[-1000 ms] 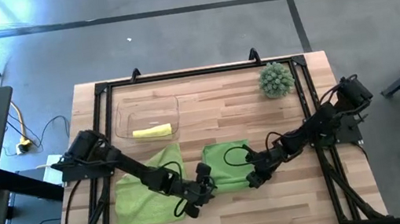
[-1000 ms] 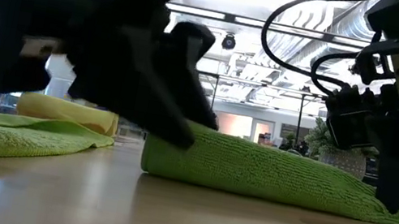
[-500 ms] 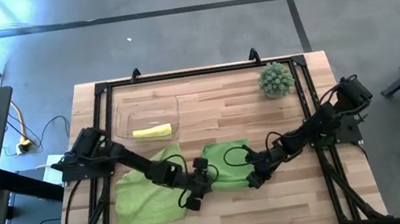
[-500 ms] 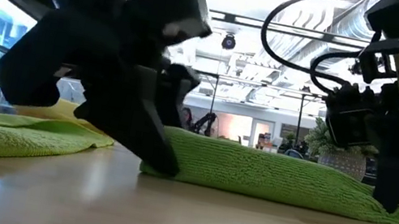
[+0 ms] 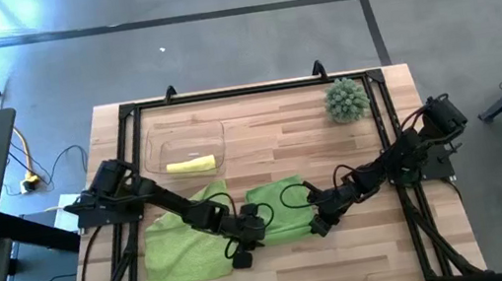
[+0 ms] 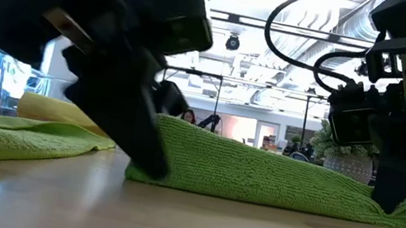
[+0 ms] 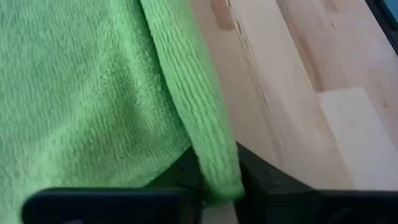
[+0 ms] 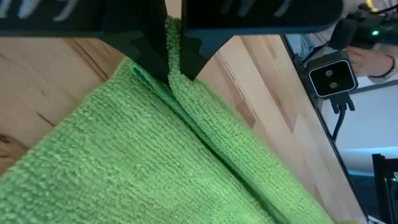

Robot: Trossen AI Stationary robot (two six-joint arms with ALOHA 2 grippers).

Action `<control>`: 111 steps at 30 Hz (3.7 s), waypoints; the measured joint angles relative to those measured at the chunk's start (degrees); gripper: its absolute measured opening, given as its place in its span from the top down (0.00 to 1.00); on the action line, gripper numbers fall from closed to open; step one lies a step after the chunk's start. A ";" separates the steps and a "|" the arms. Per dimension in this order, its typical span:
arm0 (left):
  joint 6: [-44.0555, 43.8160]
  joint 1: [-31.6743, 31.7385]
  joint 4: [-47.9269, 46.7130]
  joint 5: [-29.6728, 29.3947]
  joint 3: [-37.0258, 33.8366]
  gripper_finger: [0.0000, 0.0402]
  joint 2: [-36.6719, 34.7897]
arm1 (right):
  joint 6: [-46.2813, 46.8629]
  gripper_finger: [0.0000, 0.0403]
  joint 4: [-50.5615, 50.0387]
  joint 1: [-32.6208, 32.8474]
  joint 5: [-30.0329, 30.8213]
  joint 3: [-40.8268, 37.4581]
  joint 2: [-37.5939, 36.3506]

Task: Roll microfiber towels into tight, uniform cylinder then place into a basket
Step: Roll the right green towel

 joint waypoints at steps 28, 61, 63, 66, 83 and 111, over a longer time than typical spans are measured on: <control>18.98 -6.40 5.08 -15.06 0.16 0.53 -1.52 | -1.47 1.00 -0.02 0.04 -0.56 0.00 0.00; -1.61 -1.90 2.58 -6.70 0.38 0.96 3.31 | -43.12 0.68 -3.19 5.39 9.91 -0.38 -16.23; -1.68 -1.52 3.19 -4.08 0.32 0.98 3.33 | -52.12 0.67 -2.90 8.87 15.94 -0.35 -16.23; -2.57 -1.15 3.78 -2.14 0.19 0.99 3.33 | -63.28 0.68 -1.82 13.81 25.33 -0.28 -14.80; -6.51 -0.86 4.30 -2.85 0.14 0.97 3.42 | -68.69 0.71 11.95 20.70 37.39 -0.20 1.30; -5.87 -1.15 4.52 -3.21 0.14 0.97 3.39 | -57.63 0.48 6.43 13.92 20.79 0.04 1.78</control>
